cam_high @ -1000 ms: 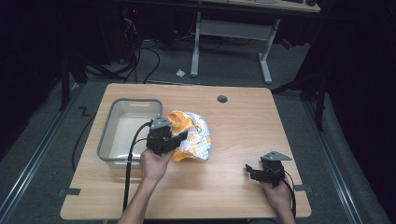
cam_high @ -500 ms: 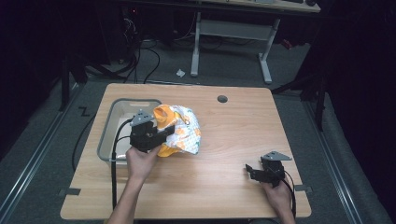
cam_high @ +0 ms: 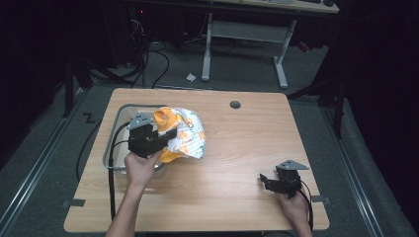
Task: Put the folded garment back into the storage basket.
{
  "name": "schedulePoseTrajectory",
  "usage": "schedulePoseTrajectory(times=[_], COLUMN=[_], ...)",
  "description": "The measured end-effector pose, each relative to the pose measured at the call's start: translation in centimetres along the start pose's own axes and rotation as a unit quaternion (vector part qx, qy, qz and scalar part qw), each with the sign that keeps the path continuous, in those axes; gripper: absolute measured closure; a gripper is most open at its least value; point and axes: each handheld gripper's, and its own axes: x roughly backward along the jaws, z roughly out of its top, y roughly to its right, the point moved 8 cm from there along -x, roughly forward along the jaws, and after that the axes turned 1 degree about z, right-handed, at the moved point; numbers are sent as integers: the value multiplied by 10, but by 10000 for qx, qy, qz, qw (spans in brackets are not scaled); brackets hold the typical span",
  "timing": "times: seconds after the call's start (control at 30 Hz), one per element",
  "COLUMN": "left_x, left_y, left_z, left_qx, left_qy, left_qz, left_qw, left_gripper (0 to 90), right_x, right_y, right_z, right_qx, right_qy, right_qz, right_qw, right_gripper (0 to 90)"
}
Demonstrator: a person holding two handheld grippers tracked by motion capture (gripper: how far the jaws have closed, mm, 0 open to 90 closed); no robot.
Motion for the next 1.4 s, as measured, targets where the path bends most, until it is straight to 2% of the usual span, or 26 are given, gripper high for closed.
schedulePoseTrajectory(times=[0.83, 1.2, 1.4], left_x=[24, 29, 29], left_y=[-31, -49, -57], left_z=[0, -9, -13], left_qx=[-5, 63, 34], left_qy=[114, 57, -50], left_qz=[254, 327, 328], left_qw=[9996, 9994, 9994], left_gripper=[750, 750, 749], right_x=[0, 0, 0], right_y=[0, 0, 0], right_z=[0, 0, 0], right_qx=[-1, -2, -1], right_qy=[1, 1, 1], right_qz=[-2, -2, -2], right_qw=[10000, 10000, 10000], right_gripper=[240, 240, 241])
